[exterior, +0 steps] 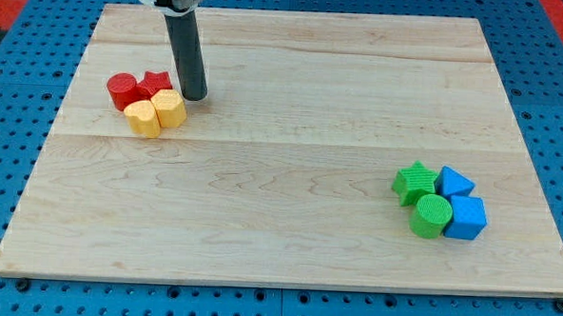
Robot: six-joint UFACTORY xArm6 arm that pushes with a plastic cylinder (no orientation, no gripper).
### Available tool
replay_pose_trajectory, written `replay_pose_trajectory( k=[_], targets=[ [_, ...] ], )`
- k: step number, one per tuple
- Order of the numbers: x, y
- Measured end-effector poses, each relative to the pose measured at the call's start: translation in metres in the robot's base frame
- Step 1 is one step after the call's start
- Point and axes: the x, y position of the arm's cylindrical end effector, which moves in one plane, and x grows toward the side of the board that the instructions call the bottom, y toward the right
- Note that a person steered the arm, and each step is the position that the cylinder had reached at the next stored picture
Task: Separate blue blocks from green blocks
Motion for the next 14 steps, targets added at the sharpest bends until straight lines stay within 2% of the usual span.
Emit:
replay_pose_trajectory(
  k=[2,3,4,6,7,9,10,12,14],
  targets=[
    [0.000,0.014],
    [-0.003,0.050],
    [0.021,0.064],
    [0.165,0.083],
    [0.218,0.111],
    [0.223,0.218],
    [0.223,0.253],
    [0.222,0.299],
    [0.208,0.295]
  ],
)
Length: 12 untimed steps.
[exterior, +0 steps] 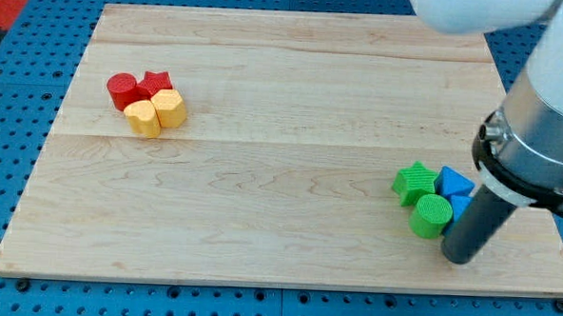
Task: Separate blue blocks from green blocks
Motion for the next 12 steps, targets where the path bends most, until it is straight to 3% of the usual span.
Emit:
replay_pose_trajectory(
  k=[2,4,5,7,8,12],
  targets=[
    [-0.031,0.039],
    [0.002,0.023],
    [-0.002,0.042],
    [-0.050,0.093],
    [-0.055,0.097],
    [-0.057,0.022]
  ],
)
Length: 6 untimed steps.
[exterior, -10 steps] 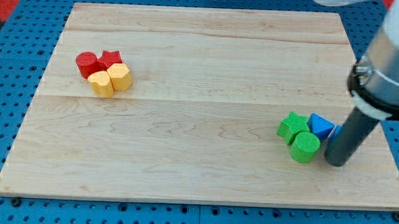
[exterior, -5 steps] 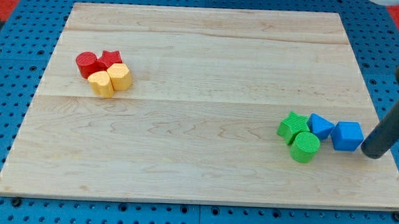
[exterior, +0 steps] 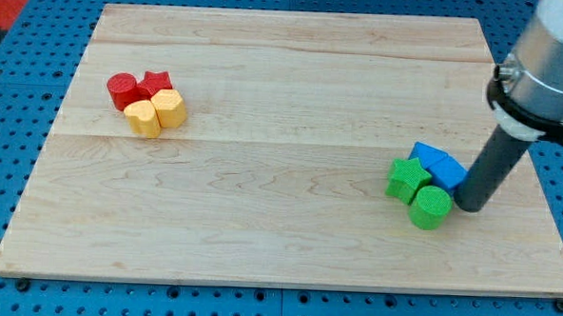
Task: Separate blue blocks from green blocks
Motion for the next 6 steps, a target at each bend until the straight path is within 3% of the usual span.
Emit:
replay_pose_trajectory(
  k=[2,6],
  targets=[
    [-0.038,-0.001],
    [-0.090,-0.082]
  ],
)
